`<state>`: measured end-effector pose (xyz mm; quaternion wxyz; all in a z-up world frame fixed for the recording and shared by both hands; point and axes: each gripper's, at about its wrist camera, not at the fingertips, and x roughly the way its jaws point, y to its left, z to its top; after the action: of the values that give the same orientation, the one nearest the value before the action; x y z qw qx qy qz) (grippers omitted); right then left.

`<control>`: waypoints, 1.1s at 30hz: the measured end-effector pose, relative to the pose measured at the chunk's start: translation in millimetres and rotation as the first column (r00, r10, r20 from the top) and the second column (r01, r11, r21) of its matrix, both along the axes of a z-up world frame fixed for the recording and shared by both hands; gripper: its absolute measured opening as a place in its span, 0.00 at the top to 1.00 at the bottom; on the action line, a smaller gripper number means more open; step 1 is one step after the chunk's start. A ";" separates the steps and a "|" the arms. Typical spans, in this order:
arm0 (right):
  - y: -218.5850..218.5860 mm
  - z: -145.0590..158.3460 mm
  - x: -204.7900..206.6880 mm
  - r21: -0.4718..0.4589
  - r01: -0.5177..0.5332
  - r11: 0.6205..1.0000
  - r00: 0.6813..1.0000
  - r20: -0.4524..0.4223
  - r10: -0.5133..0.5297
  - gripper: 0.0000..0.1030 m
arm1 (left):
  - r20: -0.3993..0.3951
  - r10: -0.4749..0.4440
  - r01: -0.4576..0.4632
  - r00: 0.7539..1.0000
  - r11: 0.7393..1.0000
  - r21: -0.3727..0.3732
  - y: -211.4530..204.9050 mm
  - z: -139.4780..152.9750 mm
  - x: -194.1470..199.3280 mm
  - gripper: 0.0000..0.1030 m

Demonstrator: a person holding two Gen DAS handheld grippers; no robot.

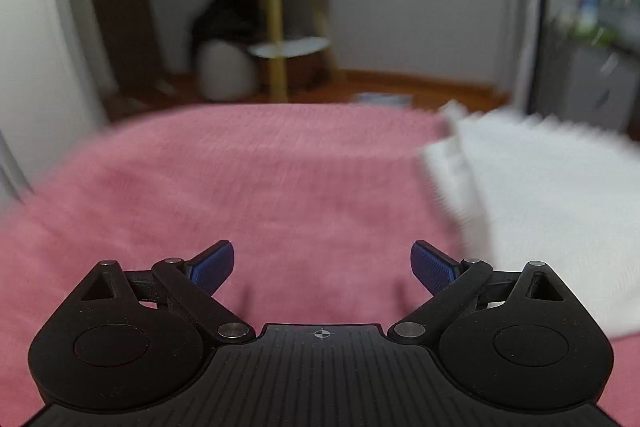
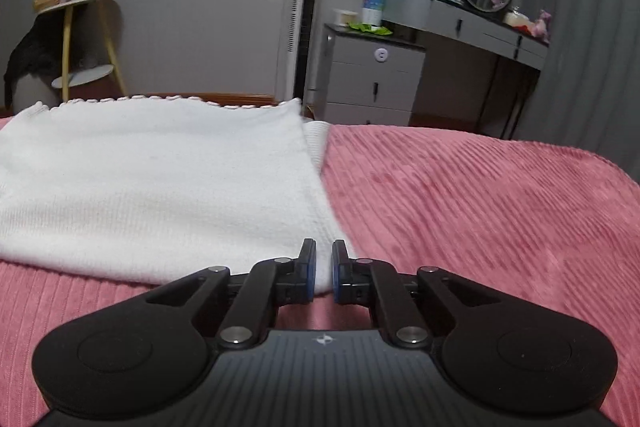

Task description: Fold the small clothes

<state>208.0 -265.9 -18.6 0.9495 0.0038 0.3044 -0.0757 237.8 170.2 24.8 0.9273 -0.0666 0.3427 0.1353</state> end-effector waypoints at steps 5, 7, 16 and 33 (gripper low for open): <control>5.7 4.9 -3.8 0.098 -0.029 0.995 0.997 0.077 0.022 0.61 | -0.038 -0.111 0.084 0.993 0.897 -0.434 8.7 -16.9 24.0 0.02; 15.5 3.1 -3.9 0.104 -0.065 0.992 0.995 0.077 0.057 0.61 | -0.076 -0.129 0.072 0.989 0.856 -0.512 9.4 -32.8 38.2 0.02; 41.2 -5.7 3.6 0.112 -0.154 0.982 0.986 0.084 0.145 0.55 | -0.053 -0.132 0.076 0.990 0.809 -0.582 7.4 -43.6 56.0 0.42; 86.0 -7.7 2.6 -0.022 -0.249 0.968 0.960 0.128 0.249 0.79 | -0.044 -0.210 0.168 0.977 0.874 -0.456 -39.4 5.4 88.8 0.73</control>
<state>210.6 -179.9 -26.2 0.9692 -0.0326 0.2400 0.0438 326.6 130.8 30.2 0.8787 -0.2388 0.4119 -0.0359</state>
